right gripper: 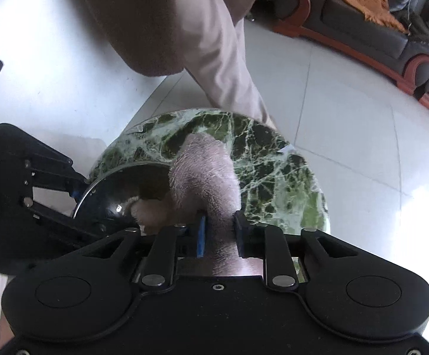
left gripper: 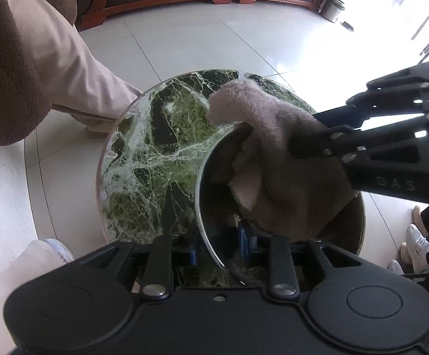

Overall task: Clean bowl
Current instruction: 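Scrub bowl interior with towel, right gripper, while left gripper holds rim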

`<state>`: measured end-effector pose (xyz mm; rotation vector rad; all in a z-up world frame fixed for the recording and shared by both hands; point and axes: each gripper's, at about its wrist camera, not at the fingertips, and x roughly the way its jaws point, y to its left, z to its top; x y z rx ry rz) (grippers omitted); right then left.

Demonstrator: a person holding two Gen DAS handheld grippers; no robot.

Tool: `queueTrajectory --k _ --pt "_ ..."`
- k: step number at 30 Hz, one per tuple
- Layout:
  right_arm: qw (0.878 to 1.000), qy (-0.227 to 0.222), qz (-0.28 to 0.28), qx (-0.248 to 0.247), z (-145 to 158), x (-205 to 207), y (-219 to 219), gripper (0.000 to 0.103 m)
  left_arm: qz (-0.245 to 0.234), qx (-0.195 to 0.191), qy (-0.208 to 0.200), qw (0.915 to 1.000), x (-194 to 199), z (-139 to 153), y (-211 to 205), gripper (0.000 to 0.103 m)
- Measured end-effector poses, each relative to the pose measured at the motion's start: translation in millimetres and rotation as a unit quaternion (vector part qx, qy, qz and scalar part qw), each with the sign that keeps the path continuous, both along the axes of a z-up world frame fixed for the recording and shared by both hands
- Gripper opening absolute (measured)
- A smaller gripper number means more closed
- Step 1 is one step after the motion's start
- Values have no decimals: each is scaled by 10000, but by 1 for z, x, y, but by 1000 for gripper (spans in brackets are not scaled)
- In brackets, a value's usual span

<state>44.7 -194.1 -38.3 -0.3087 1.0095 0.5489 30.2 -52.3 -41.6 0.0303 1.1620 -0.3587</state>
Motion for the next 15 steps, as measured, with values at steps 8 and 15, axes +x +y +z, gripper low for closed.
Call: queueTrajectory --k 8,15 --pt "9999 118 -36 8 3 -18 -15 25 -30 -67 43 10000 3 -1 2 25" --pt "9999 113 104 71 2 6 -2 28 0 5 29 10000 2 0 -1 26"
